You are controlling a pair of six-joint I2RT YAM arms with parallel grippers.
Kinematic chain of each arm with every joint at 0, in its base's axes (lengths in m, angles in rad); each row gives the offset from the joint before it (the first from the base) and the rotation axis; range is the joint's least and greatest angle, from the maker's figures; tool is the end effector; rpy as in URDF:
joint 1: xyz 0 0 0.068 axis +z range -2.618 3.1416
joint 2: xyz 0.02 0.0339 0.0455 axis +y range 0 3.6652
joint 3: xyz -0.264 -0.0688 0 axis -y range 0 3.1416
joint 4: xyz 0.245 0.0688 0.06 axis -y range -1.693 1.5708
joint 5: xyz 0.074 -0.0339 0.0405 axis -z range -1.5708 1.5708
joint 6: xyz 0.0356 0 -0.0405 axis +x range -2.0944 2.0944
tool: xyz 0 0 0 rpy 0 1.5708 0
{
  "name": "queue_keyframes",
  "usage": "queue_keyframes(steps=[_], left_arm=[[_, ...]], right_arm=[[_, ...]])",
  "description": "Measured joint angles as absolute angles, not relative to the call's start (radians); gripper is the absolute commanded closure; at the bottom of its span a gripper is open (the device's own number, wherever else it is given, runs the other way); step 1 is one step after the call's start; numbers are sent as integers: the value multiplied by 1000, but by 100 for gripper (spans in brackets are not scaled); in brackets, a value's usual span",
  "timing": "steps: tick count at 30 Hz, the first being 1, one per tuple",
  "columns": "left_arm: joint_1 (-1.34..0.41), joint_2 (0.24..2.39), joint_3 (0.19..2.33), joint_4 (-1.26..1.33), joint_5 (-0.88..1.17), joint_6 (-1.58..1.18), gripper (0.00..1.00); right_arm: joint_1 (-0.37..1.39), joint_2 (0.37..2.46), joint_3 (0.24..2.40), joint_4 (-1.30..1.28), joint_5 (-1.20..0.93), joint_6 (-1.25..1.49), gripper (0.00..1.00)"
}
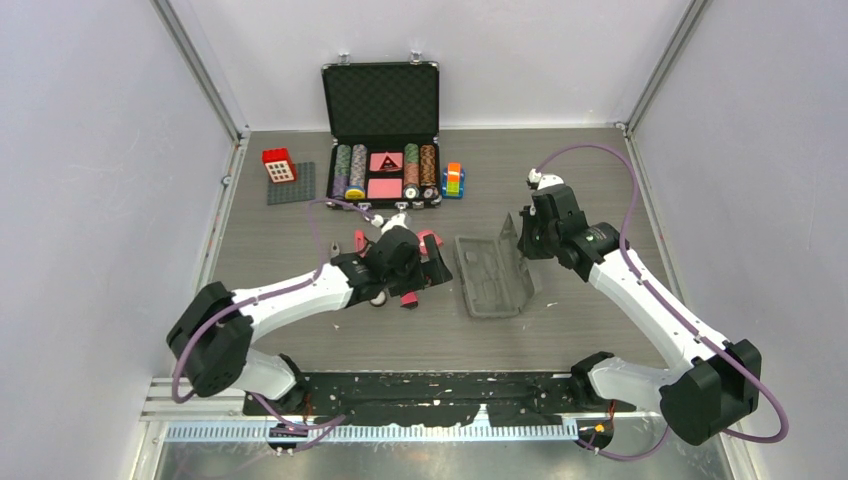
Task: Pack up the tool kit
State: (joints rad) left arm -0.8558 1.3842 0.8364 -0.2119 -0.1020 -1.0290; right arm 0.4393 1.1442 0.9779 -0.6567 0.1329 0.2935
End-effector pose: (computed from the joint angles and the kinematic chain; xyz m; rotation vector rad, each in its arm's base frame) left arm 0.1934 -0.2172 0.2212 -0.2680 2.4597 -0.7850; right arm 0.2162 0.0964 0.2923 -0.1119 2.3900 0.1876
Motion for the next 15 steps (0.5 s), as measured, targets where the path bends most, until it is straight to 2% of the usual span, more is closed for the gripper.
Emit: queue_keyframes(steps=[10, 15], left_arm=[[-858, 1589, 949, -184, 23, -1047, 14], [-860, 1641, 1011, -161, 50, -1063, 23]], right_arm=[[439, 1143, 978, -661, 133, 298, 95], [439, 1143, 978, -661, 126, 302, 94]])
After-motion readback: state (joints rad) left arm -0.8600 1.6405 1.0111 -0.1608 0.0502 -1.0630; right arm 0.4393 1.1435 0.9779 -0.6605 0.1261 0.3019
